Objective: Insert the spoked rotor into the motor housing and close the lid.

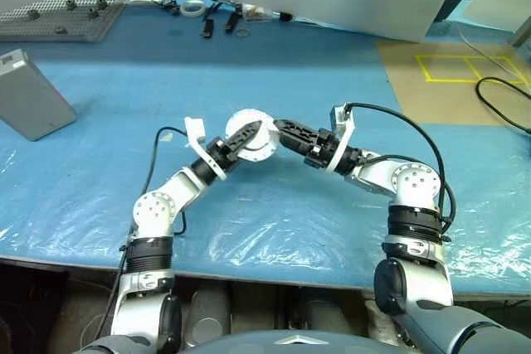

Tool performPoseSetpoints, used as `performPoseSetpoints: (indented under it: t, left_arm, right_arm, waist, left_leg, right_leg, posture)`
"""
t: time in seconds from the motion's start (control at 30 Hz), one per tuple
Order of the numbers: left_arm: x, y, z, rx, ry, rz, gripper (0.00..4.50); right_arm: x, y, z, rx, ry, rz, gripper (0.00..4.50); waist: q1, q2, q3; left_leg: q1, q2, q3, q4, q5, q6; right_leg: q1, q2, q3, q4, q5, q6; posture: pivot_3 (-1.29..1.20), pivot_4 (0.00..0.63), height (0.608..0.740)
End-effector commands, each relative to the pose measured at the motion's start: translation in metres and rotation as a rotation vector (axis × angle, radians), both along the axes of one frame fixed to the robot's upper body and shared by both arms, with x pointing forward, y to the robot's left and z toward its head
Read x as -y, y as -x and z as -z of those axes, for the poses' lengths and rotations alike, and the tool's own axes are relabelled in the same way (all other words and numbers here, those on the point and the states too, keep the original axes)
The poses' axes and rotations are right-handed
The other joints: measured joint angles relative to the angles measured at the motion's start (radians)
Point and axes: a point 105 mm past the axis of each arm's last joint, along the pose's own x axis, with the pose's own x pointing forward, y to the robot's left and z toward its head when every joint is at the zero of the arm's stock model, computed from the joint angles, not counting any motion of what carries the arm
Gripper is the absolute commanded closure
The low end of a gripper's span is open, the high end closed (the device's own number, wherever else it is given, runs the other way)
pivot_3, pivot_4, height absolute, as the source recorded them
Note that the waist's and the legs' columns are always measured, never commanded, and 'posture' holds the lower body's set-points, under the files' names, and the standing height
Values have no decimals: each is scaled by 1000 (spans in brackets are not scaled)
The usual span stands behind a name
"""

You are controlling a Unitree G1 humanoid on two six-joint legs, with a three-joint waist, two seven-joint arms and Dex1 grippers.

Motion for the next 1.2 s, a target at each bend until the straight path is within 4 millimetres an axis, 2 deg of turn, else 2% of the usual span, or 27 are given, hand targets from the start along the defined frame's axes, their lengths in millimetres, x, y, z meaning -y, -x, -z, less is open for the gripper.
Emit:
performPoseSetpoints:
  t: [0.03, 0.07, 0.2, 0.23, 0.37, 0.5, 0.63, 0.8, 0.93, 1.07, 1.13, 1.2]
  left_arm:
    - [-30, -4, -43, 166, 28, -156, 2026]
    - [-38, -6, -43, 176, 11, -208, 2026]
    - [-105, -36, -22, 150, -193, -645, 2026]
    - [-115, -39, -18, 142, -227, -710, 2026]
    - [-143, -43, 1, 121, -353, -797, 2026]
    - [-148, -46, 20, 74, -399, -780, 2026]
    - [-137, -48, 38, 36, -421, -708, 2026]
    - [-122, -46, 42, 18, -352, -606, 2026]
    - [-130, -47, 50, -36, -331, -622, 2026]
    - [-142, -45, 60, -81, -356, -663, 755]
    - [-143, -43, 59, -63, -379, -661, 129]
    - [-147, -42, 57, -58, -409, -674, 129]
  right_arm:
    - [0, 0, -10, 45, -21, -6, 1103]
    - [0, 0, -10, 47, -17, -5, 1103]
    - [0, -2, -10, 94, 31, 12, 1103]
    - [0, -2, -9, 104, 39, 17, 1103]
    - [6, -6, -3, 135, 77, 67, 1103]
    - [5, -2, -2, 147, 76, 61, 1103]
    - [4, 1, 0, 153, 82, 54, 1103]
    - [3, 2, 1, 161, 93, 50, 1103]
    - [2, 3, 3, 163, 102, 45, 1103]
    - [1, 4, 4, 162, 103, 42, 1103]
    - [1, 4, 4, 163, 103, 39, 1103]
    - [0, 4, 4, 164, 103, 36, 1103]
  waist:
    - [1, 0, 0]
    - [2, 0, 0]
    - [2, 0, 0]
    - [1, 0, 0]
    - [2, -2, 1]
    - [11, -4, 2]
    - [10, -6, 1]
    - [3, -6, 1]
    - [2, -6, 1]
    - [0, -6, 1]
    - [1, -5, 1]
    - [-1, -5, 1]
  left_leg:
    - [0, 0, 0, 0, 0, 0]
    - [0, 0, 0, 0, 0, 0]
    - [0, 0, -1, 0, 0, 0]
    - [0, 0, -1, 0, 0, 0]
    - [-1, -1, -2, 1, 0, 0]
    - [-4, -1, -2, 2, 0, 0]
    - [-4, -2, -2, 3, 0, 0]
    - [-1, -1, -2, 3, 0, 0]
    - [-1, -1, -2, 3, 0, 1]
    - [0, -1, -2, 3, 1, 3]
    - [0, -1, -1, 3, 2, 3]
    - [1, 0, -1, 3, 2, 4]
  right_leg:
    - [0, 0, 0, 0, 0, 0]
    - [0, 0, 0, 0, 0, 0]
    - [0, 0, -1, -1, 0, 1]
    - [1, 0, -1, -1, 0, 1]
    - [1, 0, -1, -2, 2, 3]
    - [0, 0, -1, -2, 2, 4]
    - [0, -1, -1, -1, 2, 4]
    - [1, -1, -1, 0, 3, 3]
    - [1, -1, 0, 0, 3, 2]
    - [1, -1, 0, 0, 3, 2]
    - [1, -1, 0, -1, 3, 2]
    - [1, -1, 0, 0, 4, 1]
  posture:
    - [0, 150, 740]
    - [0, 150, 740]
    - [0, 150, 740]
    - [0, 150, 740]
    - [0, 150, 740]
    - [0, 150, 740]
    - [0, 150, 740]
    - [0, 150, 740]
    - [0, 150, 740]
    - [0, 150, 740]
    - [0, 150, 740]
    - [0, 150, 740]
